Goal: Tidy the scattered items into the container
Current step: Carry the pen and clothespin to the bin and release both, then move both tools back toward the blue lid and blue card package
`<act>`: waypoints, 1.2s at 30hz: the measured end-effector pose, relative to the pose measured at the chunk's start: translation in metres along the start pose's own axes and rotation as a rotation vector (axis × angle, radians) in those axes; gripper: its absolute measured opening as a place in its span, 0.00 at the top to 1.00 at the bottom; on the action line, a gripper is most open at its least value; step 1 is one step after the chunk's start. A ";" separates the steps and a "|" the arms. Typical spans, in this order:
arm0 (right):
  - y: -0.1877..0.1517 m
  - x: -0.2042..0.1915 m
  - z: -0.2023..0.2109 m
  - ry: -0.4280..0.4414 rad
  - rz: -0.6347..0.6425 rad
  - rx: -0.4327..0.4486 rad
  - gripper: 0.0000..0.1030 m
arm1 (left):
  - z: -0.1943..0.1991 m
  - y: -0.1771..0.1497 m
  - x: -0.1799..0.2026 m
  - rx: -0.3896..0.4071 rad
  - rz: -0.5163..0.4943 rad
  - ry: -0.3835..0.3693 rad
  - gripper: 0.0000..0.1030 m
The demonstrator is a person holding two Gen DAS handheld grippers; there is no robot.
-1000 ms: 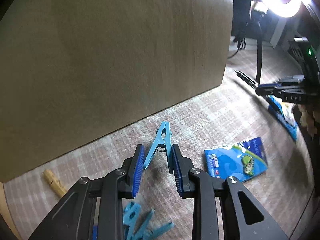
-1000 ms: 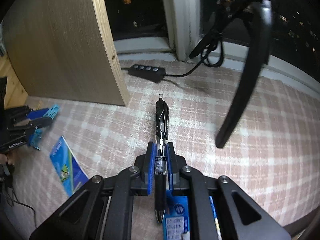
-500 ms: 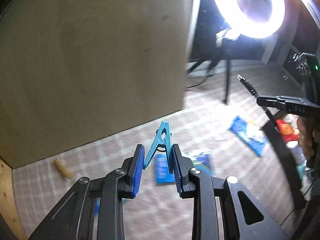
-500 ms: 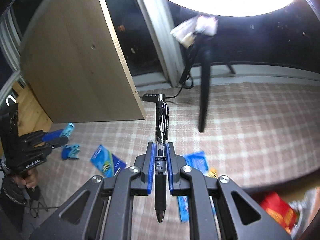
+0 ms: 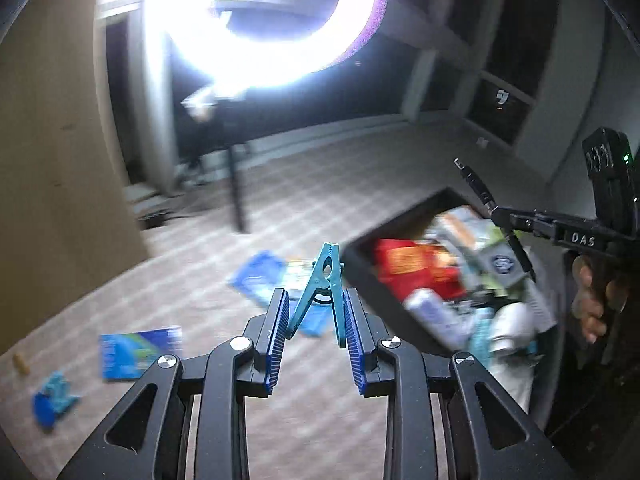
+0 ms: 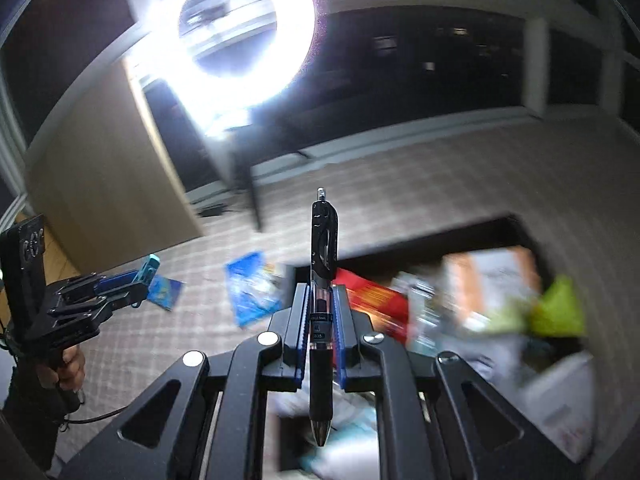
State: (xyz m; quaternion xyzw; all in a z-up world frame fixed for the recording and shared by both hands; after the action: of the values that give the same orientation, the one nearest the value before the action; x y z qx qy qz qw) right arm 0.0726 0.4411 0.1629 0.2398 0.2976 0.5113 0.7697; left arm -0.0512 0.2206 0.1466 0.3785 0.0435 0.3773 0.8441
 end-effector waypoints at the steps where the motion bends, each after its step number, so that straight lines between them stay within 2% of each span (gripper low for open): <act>1: -0.004 0.011 0.007 -0.020 -0.014 0.007 0.89 | -0.004 0.001 0.013 -0.005 -0.009 -0.021 0.75; 6: -0.024 0.059 0.039 -0.093 -0.105 0.035 0.89 | -0.017 0.013 0.077 -0.013 -0.076 -0.100 0.75; 13: -0.035 0.087 0.061 -0.128 -0.149 0.072 0.89 | -0.031 0.023 0.141 -0.015 -0.166 -0.149 0.74; 14: -0.036 0.087 0.063 -0.130 -0.143 0.078 0.84 | -0.033 0.024 0.147 -0.012 -0.180 -0.141 0.73; 15: -0.036 0.086 0.064 -0.146 -0.132 0.078 0.77 | -0.037 0.025 0.153 -0.015 -0.193 -0.122 0.56; 16: -0.035 0.085 0.064 -0.172 -0.129 0.081 0.56 | -0.040 0.025 0.156 -0.019 -0.196 -0.102 0.29; 17: -0.036 0.084 0.067 -0.191 -0.130 0.094 0.38 | -0.041 0.025 0.158 -0.011 -0.191 -0.090 0.23; 19: -0.036 0.082 0.073 -0.202 -0.131 0.128 0.35 | -0.039 0.023 0.159 0.004 -0.188 -0.089 0.23; 22: -0.034 0.081 0.072 -0.197 -0.130 0.127 0.35 | -0.035 0.020 0.157 0.004 -0.189 -0.075 0.23; 29: -0.029 0.063 0.062 -0.150 -0.095 0.113 0.35 | -0.029 0.016 0.128 0.004 -0.120 -0.040 0.24; 36: -0.016 0.022 0.031 -0.056 0.000 0.066 0.35 | -0.013 -0.005 0.060 -0.012 -0.038 0.071 0.25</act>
State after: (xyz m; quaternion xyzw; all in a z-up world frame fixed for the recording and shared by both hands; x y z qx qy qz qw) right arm 0.1117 0.4540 0.1689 0.2793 0.2924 0.4943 0.7695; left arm -0.0101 0.2660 0.1464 0.3588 0.0784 0.3746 0.8513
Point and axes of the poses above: each gripper's, at about its wrist camera, not at the fingertips, and z roughly against the way its jaws point, x to its right, y to its top, the point moved 1 cm from there along -z, roughly the way its jaws point, and after that the axes turned 2 degrees about -y, right-handed, at the moved point
